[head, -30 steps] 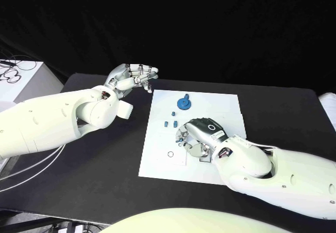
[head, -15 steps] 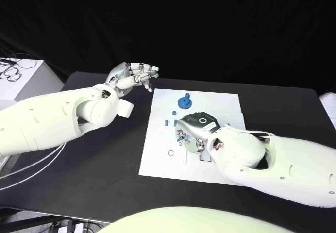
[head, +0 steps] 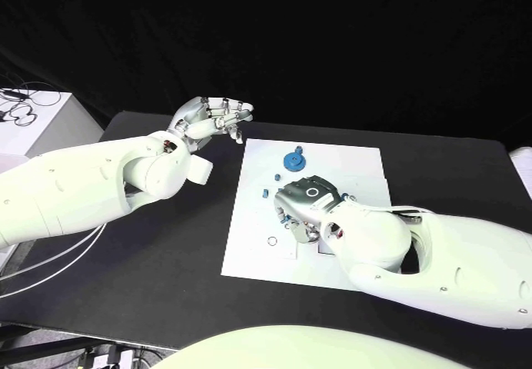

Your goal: Assemble the parts on the task board

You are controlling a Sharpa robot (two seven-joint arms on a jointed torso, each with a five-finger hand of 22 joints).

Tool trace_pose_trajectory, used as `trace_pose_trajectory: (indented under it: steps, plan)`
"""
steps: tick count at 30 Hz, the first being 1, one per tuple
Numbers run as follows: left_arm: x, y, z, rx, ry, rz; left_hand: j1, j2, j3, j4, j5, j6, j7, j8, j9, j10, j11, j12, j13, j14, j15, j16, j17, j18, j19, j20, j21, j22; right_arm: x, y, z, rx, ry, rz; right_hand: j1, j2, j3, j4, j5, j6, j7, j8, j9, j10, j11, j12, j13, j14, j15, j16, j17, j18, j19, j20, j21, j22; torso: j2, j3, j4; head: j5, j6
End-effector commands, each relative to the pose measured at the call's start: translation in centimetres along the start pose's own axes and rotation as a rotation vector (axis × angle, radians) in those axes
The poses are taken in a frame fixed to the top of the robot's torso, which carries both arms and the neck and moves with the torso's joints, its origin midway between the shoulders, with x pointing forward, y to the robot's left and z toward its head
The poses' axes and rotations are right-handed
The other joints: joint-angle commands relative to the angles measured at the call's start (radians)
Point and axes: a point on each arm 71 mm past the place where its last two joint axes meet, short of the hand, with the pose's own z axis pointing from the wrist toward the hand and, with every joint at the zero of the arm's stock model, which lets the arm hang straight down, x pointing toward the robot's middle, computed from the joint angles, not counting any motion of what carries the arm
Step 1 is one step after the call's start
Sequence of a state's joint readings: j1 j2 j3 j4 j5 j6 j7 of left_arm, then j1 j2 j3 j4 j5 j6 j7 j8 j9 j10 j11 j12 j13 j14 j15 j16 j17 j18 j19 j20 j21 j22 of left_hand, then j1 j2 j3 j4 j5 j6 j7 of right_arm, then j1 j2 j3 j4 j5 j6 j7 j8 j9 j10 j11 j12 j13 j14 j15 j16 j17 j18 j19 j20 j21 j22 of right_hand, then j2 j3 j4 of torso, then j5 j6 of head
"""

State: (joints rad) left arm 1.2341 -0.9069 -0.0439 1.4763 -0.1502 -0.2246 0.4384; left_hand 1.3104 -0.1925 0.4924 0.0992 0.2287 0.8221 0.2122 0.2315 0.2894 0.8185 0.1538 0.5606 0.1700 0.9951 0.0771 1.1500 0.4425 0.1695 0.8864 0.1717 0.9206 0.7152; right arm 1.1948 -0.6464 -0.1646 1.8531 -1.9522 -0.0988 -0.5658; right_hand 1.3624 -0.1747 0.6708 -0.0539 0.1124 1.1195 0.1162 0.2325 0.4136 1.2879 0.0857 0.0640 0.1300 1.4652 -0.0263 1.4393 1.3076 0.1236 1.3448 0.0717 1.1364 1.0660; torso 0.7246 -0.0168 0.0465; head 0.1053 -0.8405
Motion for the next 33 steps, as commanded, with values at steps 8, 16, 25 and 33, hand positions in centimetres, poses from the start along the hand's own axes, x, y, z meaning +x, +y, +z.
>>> trace_pose_trajectory:
  steps: [8, 16, 25, 33]
  plan:
    - [0.3, -0.1, 0.1, 0.004, 0.01, -0.012, 0.009, 0.004, -0.005, 0.002, -0.004, -0.006, 0.002, 0.004, 0.001, -0.007, -0.003, 0.005, -0.001, -0.006, 0.001, -0.007, -0.001, 0.015, 0.006, 0.002, -0.005, -0.001, 0.4, 0.2, 0.3, 0.024, 0.029, -0.096, 0.001, 0.009, 0.006, -0.002, -0.001, -0.003, 0.006, 0.004, 0.002, 0.037, -0.035, 0.002, 0.003, 0.065, -0.002, 0.004, 0.056, -0.015, -0.004, 0.0, 0.001, 0.0, 0.001, 0.003, -0.0002, 0.0, -0.004]
    - [0.3, -0.1, 0.1, 0.003, 0.01, -0.012, 0.009, 0.004, -0.005, 0.002, -0.004, -0.006, 0.002, 0.004, 0.001, -0.007, -0.003, 0.005, -0.001, -0.006, 0.001, -0.007, -0.001, 0.015, 0.006, 0.002, -0.005, -0.001, 0.9, -0.1, 0.5, 0.031, 0.047, -0.1, 0.001, 0.009, 0.006, -0.002, -0.002, -0.003, 0.006, 0.004, 0.002, 0.037, -0.035, 0.002, 0.003, 0.065, -0.002, 0.004, 0.056, -0.015, -0.004, 0.0, 0.002, 0.001, 0.002, 0.0021, 0.0004, 0.005, -0.009]
    - [0.3, -0.1, 0.1, 0.003, 0.011, -0.012, 0.009, 0.004, -0.007, 0.003, -0.004, -0.007, 0.002, 0.004, 0.001, -0.01, -0.003, 0.005, -0.001, -0.007, 0.001, -0.007, -0.002, 0.015, 0.007, 0.003, -0.006, -0.002, 1.3, -0.4, 0.6, 0.039, 0.061, -0.094, 0.001, 0.009, 0.006, -0.002, -0.002, -0.003, 0.006, 0.004, 0.002, 0.037, -0.035, 0.002, 0.003, 0.065, -0.002, 0.004, 0.056, -0.015, -0.004, 0.0, 0.002, 0.001, 0.002, 0.0015, 0.001, 0.014, -0.017]
    - [0.3, -0.1, 0.2, 0.003, 0.011, -0.012, 0.009, 0.004, -0.007, 0.003, -0.004, -0.007, 0.002, 0.004, 0.001, -0.01, -0.003, 0.005, -0.001, -0.007, 0.001, -0.007, -0.002, 0.015, 0.007, 0.003, -0.006, -0.002, 1.5, -0.5, 0.6, 0.04, 0.068, -0.086, 0.001, 0.009, 0.006, -0.002, -0.002, -0.003, 0.006, 0.004, 0.002, 0.037, -0.035, 0.002, 0.003, 0.065, -0.002, 0.004, 0.056, -0.015, -0.004, 0.0, 0.002, 0.001, 0.001, 0.0021, 0.0005, 0.02, -0.021]
